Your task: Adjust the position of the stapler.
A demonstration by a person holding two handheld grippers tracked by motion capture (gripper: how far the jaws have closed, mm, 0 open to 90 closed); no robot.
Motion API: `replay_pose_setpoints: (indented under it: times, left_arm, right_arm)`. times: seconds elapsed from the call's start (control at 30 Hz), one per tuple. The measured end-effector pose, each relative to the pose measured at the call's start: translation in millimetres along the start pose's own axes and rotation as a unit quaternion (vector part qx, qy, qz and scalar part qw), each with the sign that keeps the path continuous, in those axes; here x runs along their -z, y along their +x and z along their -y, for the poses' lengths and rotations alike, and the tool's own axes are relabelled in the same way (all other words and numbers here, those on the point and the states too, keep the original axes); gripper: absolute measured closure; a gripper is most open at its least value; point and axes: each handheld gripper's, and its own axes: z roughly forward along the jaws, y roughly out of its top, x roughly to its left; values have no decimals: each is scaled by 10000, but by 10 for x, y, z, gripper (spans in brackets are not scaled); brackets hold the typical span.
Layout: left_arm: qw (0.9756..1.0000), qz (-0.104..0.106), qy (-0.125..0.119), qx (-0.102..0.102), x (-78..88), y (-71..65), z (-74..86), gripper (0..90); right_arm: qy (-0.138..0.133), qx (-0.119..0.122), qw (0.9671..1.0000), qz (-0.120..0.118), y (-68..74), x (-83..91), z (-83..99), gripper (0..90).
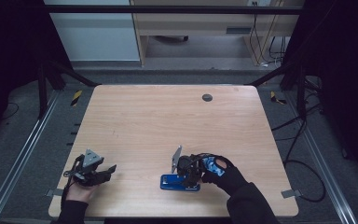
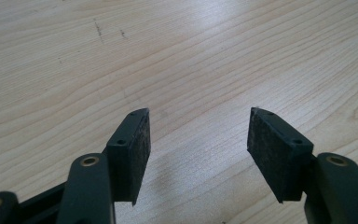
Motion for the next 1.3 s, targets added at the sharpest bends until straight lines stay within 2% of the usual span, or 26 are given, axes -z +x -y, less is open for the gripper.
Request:
replay_pose_setpoints:
  times: [0.2,0.33,0.37,0.47,0.6,0.63,0.67,0.8,0.83,0.87,0.9,0.93,0.97,1.03,1.23,1.3]
  left_arm:
    - [10000,8,13,-8,-5,-3,0,391]
    - [10000,17,24,-31,-2,-3,-1,390]
    - [10000,17,23,-28,-3,-3,-1,390]
    - [10000,24,25,-18,-5,-3,0,390]
    - [10000,23,10,-16,0,-6,-3,390]
    - [10000,23,10,-16,0,-6,-3,390]
    - [10000,28,4,-6,-1,-6,-4,390]
    - [10000,39,1,-8,-2,-14,-9,390]
    - [10000,39,1,-8,-2,-14,-9,390]
    - [10000,45,-20,7,0,-21,-13,391]
    - [10000,53,-13,-9,3,-21,-16,391]
    - [10000,53,-13,-9,3,-21,-16,392]
    - [10000,61,-25,-13,4,-26,-20,394]
    - [10000,79,-35,-14,4,-30,-23,401]
    - [9999,102,-55,-25,7,-47,-34,421]
    - [9999,132,-83,-38,6,-64,-44,430]
  right_arm:
    - [11,71,10000,21,-2,-7,4,656]
    - [-19,25,10000,40,7,-9,12,646]
    - [-125,-81,9999,34,7,3,28,584]
    - [-345,-136,9993,81,28,44,53,534]
    - [-781,-299,9963,184,58,144,98,542]
    - [-781,-299,9963,184,58,144,98,542]
    - [-1062,-353,9934,248,74,209,127,554]
    - [-1641,-617,9834,467,119,352,205,600]
    - [-1641,-617,9834,467,119,352,205,600]
    - [-1879,-797,9770,614,140,406,253,643]
    - [-1977,-880,9739,688,150,427,280,656]
    - [-1977,-880,9739,688,150,427,280,656]
    - [-2151,-1027,9679,794,163,458,339,698]
    - [-2319,-1201,9611,900,181,479,405,737]
    - [-2913,-1529,9391,991,245,488,619,833]
    - [-3058,-1615,9331,986,267,478,691,866]
